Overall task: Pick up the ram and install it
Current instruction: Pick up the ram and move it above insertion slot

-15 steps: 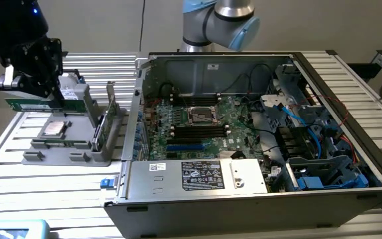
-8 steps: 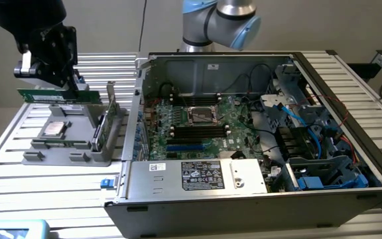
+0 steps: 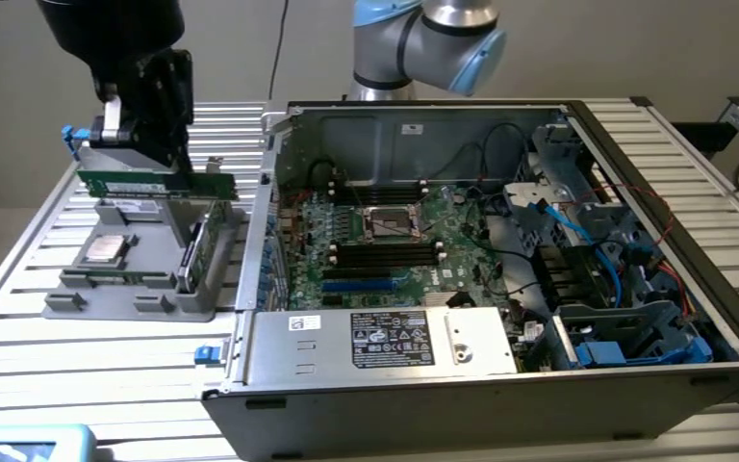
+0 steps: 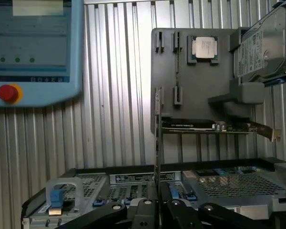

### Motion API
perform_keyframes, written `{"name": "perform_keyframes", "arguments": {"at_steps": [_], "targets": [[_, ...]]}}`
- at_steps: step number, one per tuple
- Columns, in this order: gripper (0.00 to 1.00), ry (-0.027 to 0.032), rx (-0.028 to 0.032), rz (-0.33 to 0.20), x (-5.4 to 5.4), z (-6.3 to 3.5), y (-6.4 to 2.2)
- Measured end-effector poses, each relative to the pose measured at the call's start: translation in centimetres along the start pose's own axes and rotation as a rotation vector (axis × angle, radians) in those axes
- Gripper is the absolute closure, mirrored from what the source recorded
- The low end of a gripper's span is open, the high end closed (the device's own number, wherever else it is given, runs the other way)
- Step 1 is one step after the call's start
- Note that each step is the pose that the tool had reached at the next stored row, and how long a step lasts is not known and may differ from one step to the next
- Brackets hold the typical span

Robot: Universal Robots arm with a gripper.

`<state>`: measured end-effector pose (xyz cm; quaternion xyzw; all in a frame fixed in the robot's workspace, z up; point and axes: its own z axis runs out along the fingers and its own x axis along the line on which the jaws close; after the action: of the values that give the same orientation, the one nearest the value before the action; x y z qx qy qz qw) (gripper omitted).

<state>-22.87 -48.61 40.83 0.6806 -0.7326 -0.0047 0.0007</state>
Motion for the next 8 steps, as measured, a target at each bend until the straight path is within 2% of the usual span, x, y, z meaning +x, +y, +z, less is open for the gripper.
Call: {"name": "perform_keyframes", "arguments": {"at_steps": [8], "targets": [[0.86,0.0001,-0.0017,-0.002,-0.3,-0.04,-3.6]]}}
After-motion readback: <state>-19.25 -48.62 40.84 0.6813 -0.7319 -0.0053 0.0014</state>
